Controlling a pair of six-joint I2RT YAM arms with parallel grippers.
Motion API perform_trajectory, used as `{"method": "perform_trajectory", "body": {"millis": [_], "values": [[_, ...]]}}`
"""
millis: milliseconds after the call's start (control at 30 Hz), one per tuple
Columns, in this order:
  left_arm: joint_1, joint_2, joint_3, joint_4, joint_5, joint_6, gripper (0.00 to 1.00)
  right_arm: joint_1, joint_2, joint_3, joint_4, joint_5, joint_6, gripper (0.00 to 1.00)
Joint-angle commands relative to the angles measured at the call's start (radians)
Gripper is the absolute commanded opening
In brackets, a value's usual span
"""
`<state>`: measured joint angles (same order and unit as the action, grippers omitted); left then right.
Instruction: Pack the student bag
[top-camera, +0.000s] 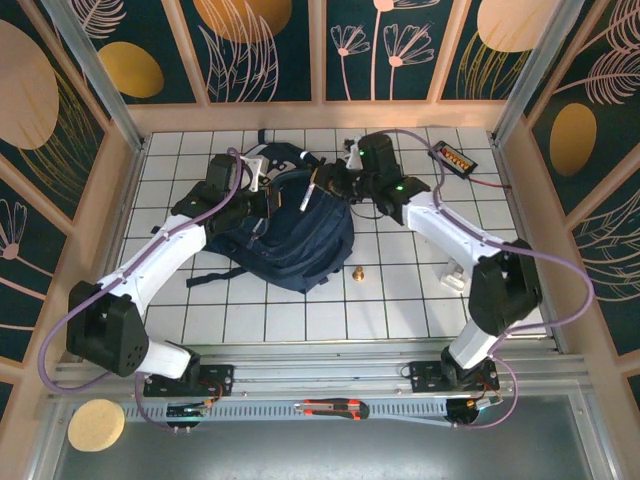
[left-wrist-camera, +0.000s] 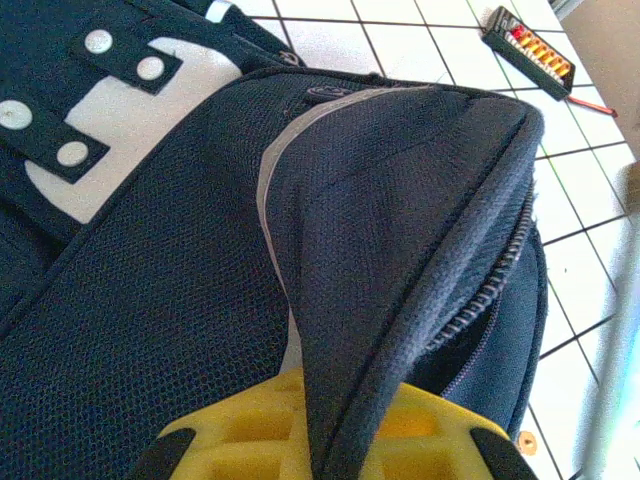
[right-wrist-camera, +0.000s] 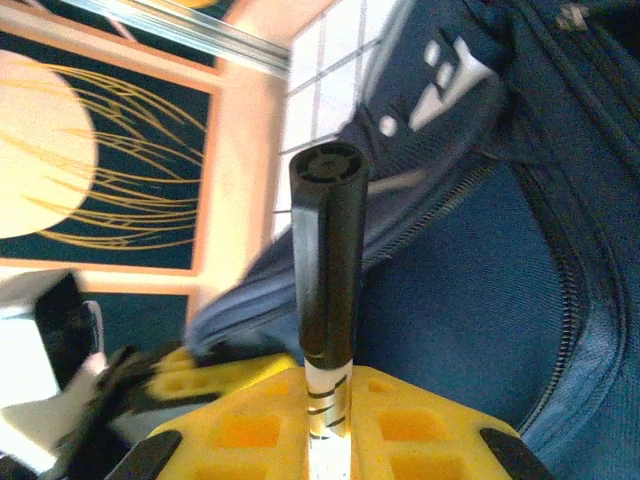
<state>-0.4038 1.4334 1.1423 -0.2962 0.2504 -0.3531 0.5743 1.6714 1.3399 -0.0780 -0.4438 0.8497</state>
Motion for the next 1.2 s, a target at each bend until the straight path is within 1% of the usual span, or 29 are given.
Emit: {"method": "perform_trajectory", "body": {"millis": [0, 100, 233, 300, 400, 533, 667, 833, 1033, 1133, 1167], "values": [[0.0, -0.02, 0.061, 0.113, 0.061, -0.015, 0.0, 0.023, 0.053, 0.031, 0.06, 0.046, 0.049, 0.15], [0.0, -0.026, 0.055, 0.114, 0.059, -0.015, 0.0, 0.035, 0.116, 0.061, 0.074, 0.024, 0.065, 0.15], [0.0, -0.04, 0.041, 0.118, 0.055, -0.02, 0.0, 0.057, 0.195, 0.134, 0.046, 0.021, 0.06, 0.15], [0.002, -0.045, 0.036, 0.12, 0.052, -0.022, 0.0, 0.065, 0.23, 0.163, 0.043, 0.003, 0.064, 0.17], [0.002, -0.052, 0.03, 0.121, 0.046, -0.02, 0.0, 0.072, 0.267, 0.199, 0.039, -0.012, 0.068, 0.22], [0.007, -0.056, 0.022, 0.123, 0.047, -0.02, 0.0, 0.08, 0.285, 0.216, 0.032, -0.023, 0.069, 0.32], [0.011, -0.051, 0.02, 0.125, 0.051, -0.014, 0.0, 0.082, 0.273, 0.21, 0.02, -0.017, 0.062, 0.39], [0.016, -0.03, 0.039, 0.12, 0.062, 0.0, 0.0, 0.08, 0.221, 0.208, -0.024, 0.013, 0.037, 0.41], [0.022, -0.011, 0.063, 0.106, 0.061, 0.022, 0.0, 0.069, 0.11, 0.208, -0.132, 0.09, -0.011, 0.44], [0.025, -0.004, 0.067, 0.112, 0.07, 0.02, 0.0, 0.055, 0.041, 0.208, -0.202, 0.155, -0.055, 0.51], [0.025, -0.002, 0.068, 0.115, 0.073, 0.018, 0.0, 0.049, 0.017, 0.206, -0.22, 0.182, -0.075, 0.56]]}}
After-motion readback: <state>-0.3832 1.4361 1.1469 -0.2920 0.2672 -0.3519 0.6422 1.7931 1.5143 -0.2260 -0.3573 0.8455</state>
